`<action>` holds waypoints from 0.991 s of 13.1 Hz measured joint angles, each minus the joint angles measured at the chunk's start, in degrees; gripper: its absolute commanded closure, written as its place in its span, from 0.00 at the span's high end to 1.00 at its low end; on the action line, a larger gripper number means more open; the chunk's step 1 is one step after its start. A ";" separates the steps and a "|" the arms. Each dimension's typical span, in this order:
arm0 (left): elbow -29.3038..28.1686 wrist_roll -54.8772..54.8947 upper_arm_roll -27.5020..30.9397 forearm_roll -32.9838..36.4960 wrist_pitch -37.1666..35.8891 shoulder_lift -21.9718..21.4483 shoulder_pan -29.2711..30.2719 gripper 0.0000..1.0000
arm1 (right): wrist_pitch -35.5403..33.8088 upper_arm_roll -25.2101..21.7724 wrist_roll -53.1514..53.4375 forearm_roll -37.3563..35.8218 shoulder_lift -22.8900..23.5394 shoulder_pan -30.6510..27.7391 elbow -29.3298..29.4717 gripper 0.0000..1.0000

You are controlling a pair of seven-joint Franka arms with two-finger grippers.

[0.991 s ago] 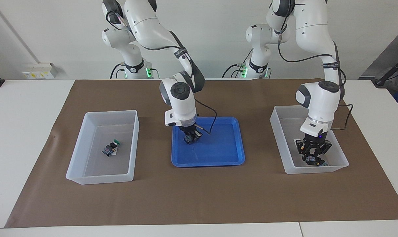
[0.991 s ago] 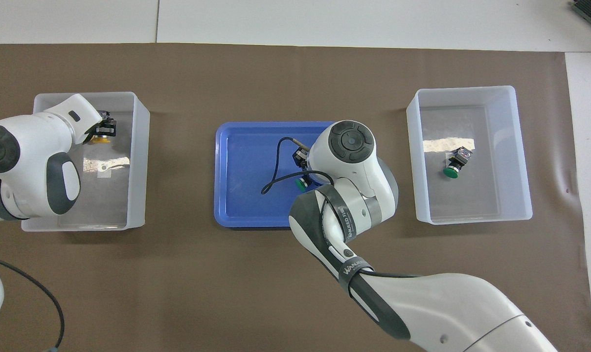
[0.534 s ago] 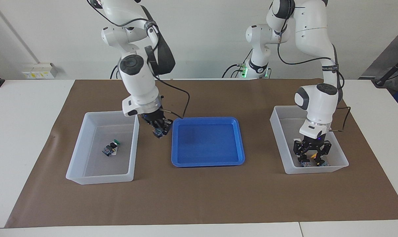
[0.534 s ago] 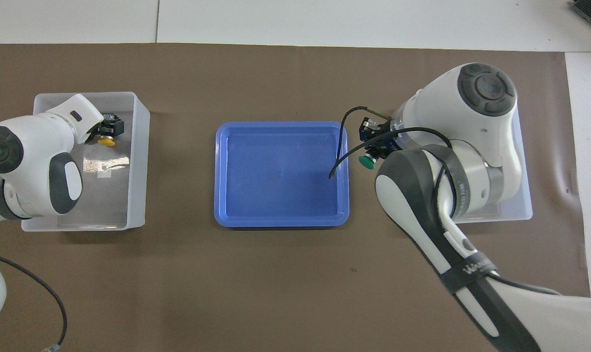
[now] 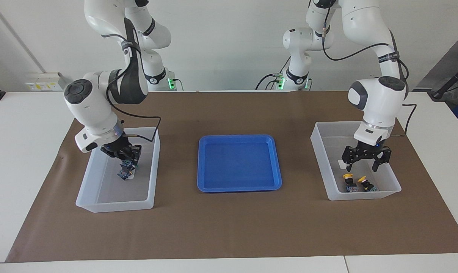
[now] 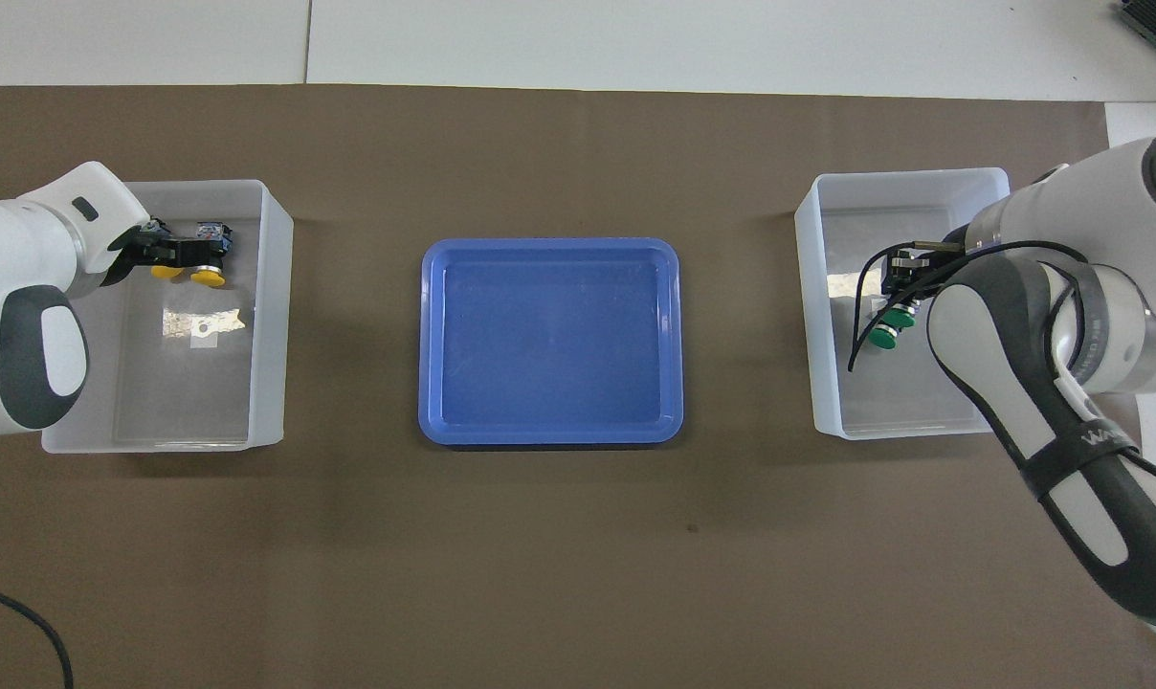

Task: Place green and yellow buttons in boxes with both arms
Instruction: 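Lower the green button into the box with the right gripper and release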

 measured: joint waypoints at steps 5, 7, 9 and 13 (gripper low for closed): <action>4.39 0.00 -0.76 0.00 -21.16 -8.47 -0.02 1.00 | 9.79 -0.01 -7.83 -0.01 -0.15 -3.49 -8.51 1.00; 5.00 0.00 -0.82 0.00 -25.66 -11.24 -0.02 1.00 | 11.89 0.08 -7.84 -0.02 -0.21 -3.48 -10.03 1.00; 7.31 0.00 -1.01 0.00 -30.92 -12.80 -0.02 1.00 | 12.22 0.42 -7.84 -0.02 -0.45 -3.36 -10.18 1.00; 14.79 -1.04 -2.14 -0.04 -39.27 -12.93 -0.04 1.00 | 8.85 1.11 -1.79 -0.13 -2.52 -1.06 -6.67 1.00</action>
